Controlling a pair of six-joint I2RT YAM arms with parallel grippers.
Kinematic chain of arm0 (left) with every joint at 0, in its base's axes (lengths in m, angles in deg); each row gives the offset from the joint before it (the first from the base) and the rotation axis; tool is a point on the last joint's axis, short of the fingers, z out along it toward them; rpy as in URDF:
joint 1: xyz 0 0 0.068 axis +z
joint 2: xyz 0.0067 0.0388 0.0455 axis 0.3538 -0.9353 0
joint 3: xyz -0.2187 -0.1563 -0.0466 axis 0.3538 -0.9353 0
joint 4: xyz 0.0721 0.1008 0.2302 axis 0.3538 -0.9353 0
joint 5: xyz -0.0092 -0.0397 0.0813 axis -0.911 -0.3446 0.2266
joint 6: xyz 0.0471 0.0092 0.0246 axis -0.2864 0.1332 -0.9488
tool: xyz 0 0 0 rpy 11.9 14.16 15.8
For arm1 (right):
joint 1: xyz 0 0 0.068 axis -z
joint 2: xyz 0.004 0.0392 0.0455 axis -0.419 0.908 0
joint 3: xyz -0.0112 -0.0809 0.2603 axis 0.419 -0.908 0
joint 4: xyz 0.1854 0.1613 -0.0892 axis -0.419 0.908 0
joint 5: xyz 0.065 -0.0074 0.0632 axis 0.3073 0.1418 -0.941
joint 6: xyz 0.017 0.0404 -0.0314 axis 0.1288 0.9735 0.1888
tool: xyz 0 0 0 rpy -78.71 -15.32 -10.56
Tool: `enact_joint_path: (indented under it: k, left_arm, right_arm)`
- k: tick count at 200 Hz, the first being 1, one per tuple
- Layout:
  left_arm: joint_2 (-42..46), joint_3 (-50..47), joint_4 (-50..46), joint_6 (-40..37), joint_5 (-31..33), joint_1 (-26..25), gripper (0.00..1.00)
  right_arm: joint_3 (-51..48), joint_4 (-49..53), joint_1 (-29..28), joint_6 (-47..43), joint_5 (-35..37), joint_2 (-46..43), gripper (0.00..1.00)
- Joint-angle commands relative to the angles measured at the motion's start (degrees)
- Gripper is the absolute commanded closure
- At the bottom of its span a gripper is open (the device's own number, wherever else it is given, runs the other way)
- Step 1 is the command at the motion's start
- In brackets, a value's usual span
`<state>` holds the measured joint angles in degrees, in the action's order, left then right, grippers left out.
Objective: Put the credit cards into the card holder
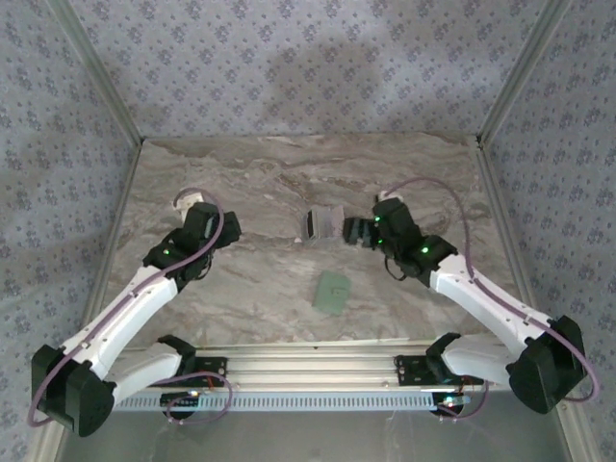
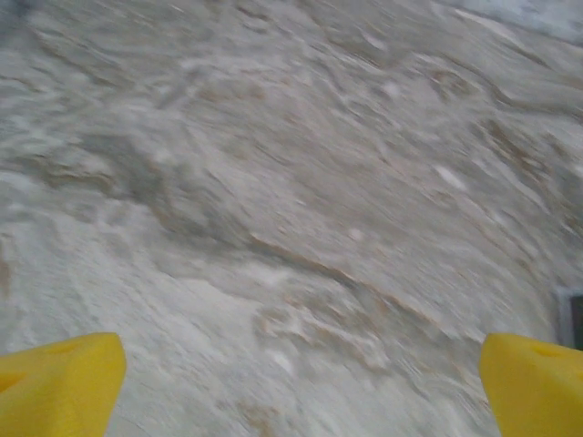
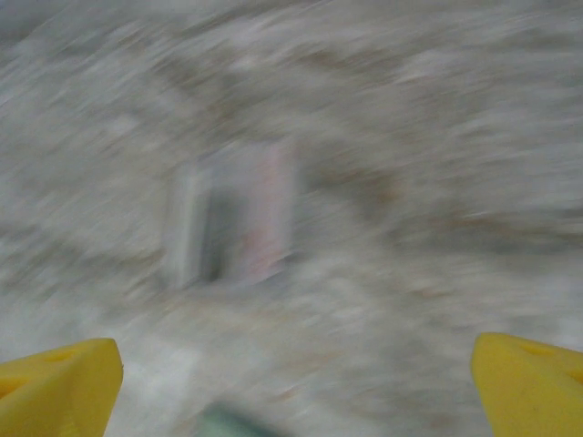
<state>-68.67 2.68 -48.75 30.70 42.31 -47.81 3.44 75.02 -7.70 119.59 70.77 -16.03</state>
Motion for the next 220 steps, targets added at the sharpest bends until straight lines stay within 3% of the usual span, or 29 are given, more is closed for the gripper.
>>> enact_joint_path:
  k: [1, 15, 35, 68, 85, 115, 152, 161, 179, 201, 220]
  left_arm:
    - [-0.9, -4.5, 11.4, -1.1, 12.9, 0.7, 0.0]
    - [-2.1, -7.6, 17.1, -1.3, 19.1, 0.7, 0.0]
    - [-4.7, -10.0, 24.6, -9.0, 21.3, 1.1, 0.0]
    - [-11.5, -10.3, 30.4, -14.5, 23.0, 4.5, 0.0]
    - [-14.1, -8.3, 30.1, -16.1, 22.2, 6.6, 0.0]
    - [-17.3, -8.4, 39.1, -24.5, 17.1, 8.3, 0.0]
    - [-21.8, -9.7, 49.9, -33.5, 13.1, 10.6, 0.0]
    - [-22.5, -8.1, 46.6, -33.9, 12.6, 10.9, 0.0]
    - [-23.0, -9.5, 52.0, -38.1, 10.3, 11.4, 0.0]
    - [-21.1, -11.4, 51.7, -36.3, 10.2, 12.3, 0.0]
    - [-18.3, -17.0, 51.1, -29.8, 7.2, 15.4, 0.01]
  right_arm:
    - [-1.3, 3.5, 4.8, 2.6, 15.9, -2.1, 0.0]
    - [-2.4, 3.0, 7.7, 2.6, 19.8, -2.5, 0.0]
    - [-4.9, -0.4, 11.2, 0.5, 24.3, -3.1, 0.0]
    - [-10.0, -10.0, 19.1, -5.9, 19.7, -3.5, 0.0]
    - [-15.0, -20.1, 21.8, -10.6, 17.9, -3.4, 0.0]
    - [-23.0, -39.1, 26.0, -18.3, 13.5, -0.3, 0.0]
    - [-20.2, -42.2, 28.0, -21.4, 13.0, 10.0, 0.0]
    - [-18.9, -42.2, 28.1, -22.2, 13.6, 12.5, 0.0]
    - [-18.0, -43.4, 28.3, -22.9, 14.4, 16.2, 0.0]
    - [-19.1, -46.0, 29.0, -22.5, 14.2, 17.7, 0.0]
    - [-21.1, -49.0, 29.6, -23.1, 12.8, 16.7, 0.0]
